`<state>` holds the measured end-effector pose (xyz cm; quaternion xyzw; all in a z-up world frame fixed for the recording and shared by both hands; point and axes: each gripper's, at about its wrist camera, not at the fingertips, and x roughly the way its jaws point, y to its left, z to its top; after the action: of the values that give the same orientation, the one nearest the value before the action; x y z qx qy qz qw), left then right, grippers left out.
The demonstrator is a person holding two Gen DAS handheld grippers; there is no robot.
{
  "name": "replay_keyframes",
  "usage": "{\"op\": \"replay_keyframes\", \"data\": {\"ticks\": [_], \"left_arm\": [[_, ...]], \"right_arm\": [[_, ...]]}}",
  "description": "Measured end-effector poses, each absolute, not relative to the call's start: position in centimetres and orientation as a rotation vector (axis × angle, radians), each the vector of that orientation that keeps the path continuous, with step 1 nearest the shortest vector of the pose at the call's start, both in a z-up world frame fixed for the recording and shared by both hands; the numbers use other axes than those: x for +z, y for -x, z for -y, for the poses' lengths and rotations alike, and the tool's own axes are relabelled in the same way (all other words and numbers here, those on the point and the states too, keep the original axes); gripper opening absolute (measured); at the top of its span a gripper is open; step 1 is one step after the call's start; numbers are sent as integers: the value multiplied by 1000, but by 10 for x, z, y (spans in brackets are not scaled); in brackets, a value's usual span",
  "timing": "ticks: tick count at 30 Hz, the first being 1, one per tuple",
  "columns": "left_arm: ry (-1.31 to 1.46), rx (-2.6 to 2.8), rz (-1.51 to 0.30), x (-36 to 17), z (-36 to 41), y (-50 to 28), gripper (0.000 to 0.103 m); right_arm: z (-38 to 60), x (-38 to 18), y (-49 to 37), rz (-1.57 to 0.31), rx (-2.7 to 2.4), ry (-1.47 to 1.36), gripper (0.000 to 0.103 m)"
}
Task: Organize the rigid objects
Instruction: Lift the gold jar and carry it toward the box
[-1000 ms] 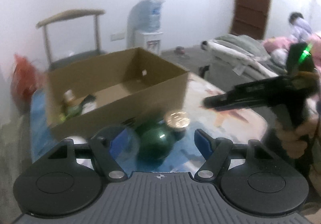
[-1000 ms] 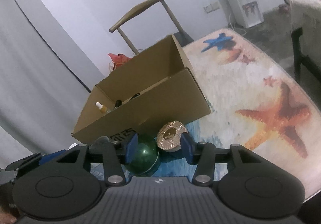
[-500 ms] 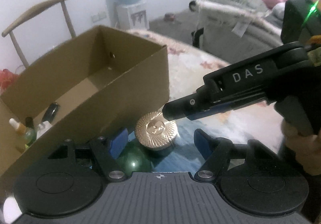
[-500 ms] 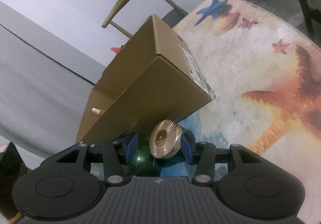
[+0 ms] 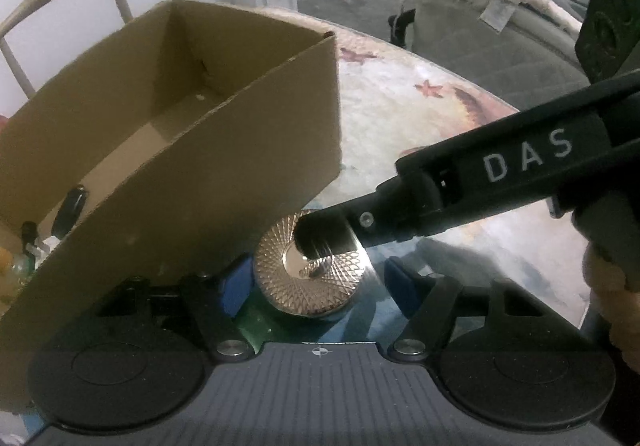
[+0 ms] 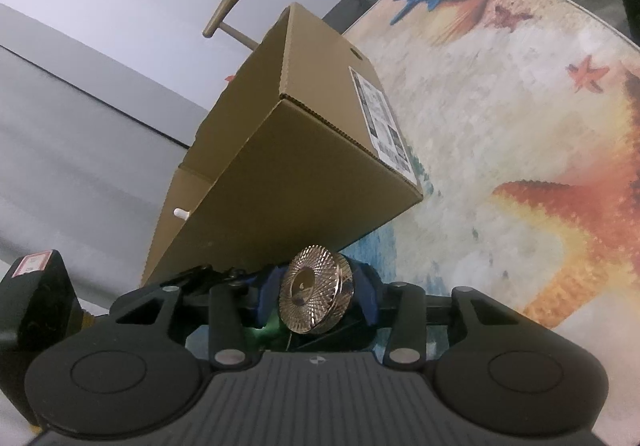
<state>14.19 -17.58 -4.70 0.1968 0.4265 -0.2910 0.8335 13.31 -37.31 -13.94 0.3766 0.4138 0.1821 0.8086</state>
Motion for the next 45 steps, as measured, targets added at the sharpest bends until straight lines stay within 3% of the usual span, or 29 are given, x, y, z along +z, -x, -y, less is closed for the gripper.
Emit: {"op": "replay_keyframes", "data": {"ticks": [14,23,30,45], "left_arm": [[-366,-815,-826,-46,180,-71,70],[-394,-808,-829,-61,186,-67,70],[-374,-792,-824,-68,187,-73,58],[-362,-736,-853,-66,189,-71,56]], "right_arm": [[400,-140,-59,-906,281,-810,45],[402,-143,-41,-899,249,-851,46],[399,-149,-41,-901,227,-866,46],[393,-146,-37,-890,211,-857,45]]}}
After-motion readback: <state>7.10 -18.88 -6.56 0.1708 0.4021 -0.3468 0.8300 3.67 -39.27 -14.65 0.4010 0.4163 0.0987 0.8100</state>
